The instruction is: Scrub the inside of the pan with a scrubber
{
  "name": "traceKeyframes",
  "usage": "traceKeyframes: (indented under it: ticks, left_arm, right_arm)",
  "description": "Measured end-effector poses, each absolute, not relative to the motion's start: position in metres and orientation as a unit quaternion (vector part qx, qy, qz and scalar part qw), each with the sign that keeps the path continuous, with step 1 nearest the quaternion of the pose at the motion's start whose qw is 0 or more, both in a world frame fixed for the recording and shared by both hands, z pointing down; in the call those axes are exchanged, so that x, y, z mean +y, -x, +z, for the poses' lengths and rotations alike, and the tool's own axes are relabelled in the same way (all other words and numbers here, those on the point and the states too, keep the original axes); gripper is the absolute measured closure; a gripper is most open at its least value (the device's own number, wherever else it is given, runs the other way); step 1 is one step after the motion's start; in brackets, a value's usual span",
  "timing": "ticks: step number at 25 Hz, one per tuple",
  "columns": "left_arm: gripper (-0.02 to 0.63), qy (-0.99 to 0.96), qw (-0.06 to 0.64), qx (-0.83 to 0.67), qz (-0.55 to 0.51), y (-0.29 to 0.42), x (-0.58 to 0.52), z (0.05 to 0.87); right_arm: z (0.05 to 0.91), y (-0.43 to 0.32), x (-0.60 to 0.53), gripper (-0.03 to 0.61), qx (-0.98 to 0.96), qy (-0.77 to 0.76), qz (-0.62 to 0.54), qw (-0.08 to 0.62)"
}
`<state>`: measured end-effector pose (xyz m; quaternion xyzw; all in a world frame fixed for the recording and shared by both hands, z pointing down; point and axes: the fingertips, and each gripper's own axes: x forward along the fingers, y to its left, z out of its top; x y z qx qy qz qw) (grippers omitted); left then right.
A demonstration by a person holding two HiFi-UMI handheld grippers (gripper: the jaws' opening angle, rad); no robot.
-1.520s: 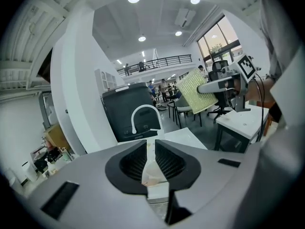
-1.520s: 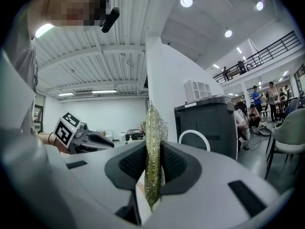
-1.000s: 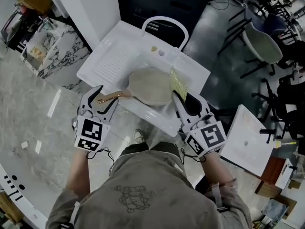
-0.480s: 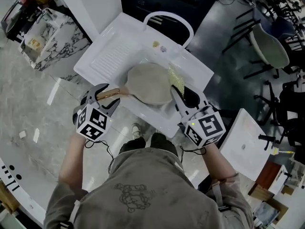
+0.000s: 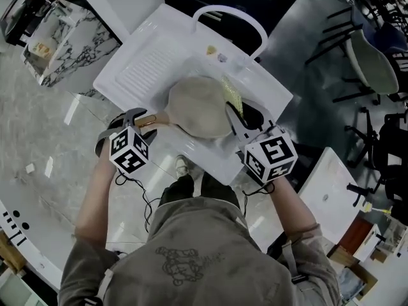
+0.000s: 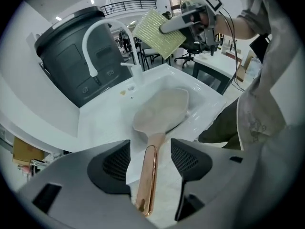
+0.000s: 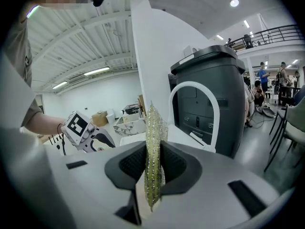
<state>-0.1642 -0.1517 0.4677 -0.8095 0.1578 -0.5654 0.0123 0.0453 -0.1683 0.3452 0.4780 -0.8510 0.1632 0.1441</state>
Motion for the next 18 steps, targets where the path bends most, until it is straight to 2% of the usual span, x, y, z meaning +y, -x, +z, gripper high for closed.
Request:
traceKeyframes:
  ticks: [11, 18]
  left_arm:
    - [0.362, 0.778, -0.032, 0.086, -0.622, 0.163, -0.15, 0.522]
    - [0.364, 0.749, -0.036, 0.054, -0.659, 0.172, -0.154, 0.548]
  right_arm:
    - [0.425, -0.032, -0.213, 0.502, -0.848, -0.447, 0.196, 0.206]
    - [0.489, -0.026, -0.242, 0.502, -0.837, -0.437, 0.227, 0.241]
